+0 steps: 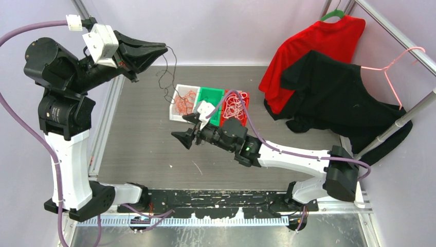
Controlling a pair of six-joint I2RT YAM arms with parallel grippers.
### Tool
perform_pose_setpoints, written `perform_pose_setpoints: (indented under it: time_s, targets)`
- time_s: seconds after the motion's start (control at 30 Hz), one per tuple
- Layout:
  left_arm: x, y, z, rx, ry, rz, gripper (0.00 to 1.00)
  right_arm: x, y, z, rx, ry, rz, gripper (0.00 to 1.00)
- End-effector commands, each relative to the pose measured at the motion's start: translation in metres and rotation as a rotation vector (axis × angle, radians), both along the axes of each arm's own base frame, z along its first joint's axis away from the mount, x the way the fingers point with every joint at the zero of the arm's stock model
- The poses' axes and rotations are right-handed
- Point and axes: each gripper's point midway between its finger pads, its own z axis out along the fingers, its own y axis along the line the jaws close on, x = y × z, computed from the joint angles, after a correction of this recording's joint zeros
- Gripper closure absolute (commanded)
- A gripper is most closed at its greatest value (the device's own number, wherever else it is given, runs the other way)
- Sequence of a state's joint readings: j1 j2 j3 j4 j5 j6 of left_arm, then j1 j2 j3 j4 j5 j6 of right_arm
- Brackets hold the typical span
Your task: Untangle the cables
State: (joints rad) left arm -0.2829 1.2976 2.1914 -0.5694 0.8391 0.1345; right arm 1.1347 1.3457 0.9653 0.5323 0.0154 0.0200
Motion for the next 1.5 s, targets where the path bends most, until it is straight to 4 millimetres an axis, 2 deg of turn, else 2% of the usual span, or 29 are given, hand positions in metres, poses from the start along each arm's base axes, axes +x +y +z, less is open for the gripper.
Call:
perform_pose_setpoints:
  time_s: [0.0,0.1,0.33,0.67,0.7,0.8,1.07,1.2,1.47]
  targets:
    - [-0.017,0.001,0.008,-0.004,-0.034,-0.029,1.0,0.008,0.006,0.023,0.017,-0.057,-0.017,0.27]
    - [-0.019,0.001,0.008,-0.003,-0.037,-0.037,1.0,0.014,0.006,0.024,0.027,-0.038,-0.028,0.31]
    - [-0.029,0.002,0.017,-0.013,-0.054,-0.054,1.0,0.016,0.013,0.007,0.022,0.007,-0.002,0.54]
    - [-0.036,0.003,0.023,-0.027,-0.062,-0.062,1.0,0.013,0.032,-0.006,0.046,0.059,0.055,0.55]
    - [-0.036,0.002,0.023,-0.027,-0.062,-0.064,1.0,0.014,0.032,-0.008,0.048,0.063,0.051,0.57]
    - [-0.038,0.003,0.026,-0.03,-0.07,-0.065,1.0,0.016,0.033,-0.015,0.041,0.078,0.043,0.69]
    - [-0.047,0.005,0.037,-0.048,-0.107,-0.066,1.0,0.015,0.028,-0.057,0.015,0.153,0.029,0.74]
    - [-0.048,0.007,0.043,-0.057,-0.13,-0.061,1.0,0.015,0.024,-0.08,-0.007,0.186,0.013,0.79]
    - [-0.038,0.012,0.06,-0.098,-0.182,0.002,1.0,0.014,0.011,-0.12,-0.028,0.245,-0.022,0.79]
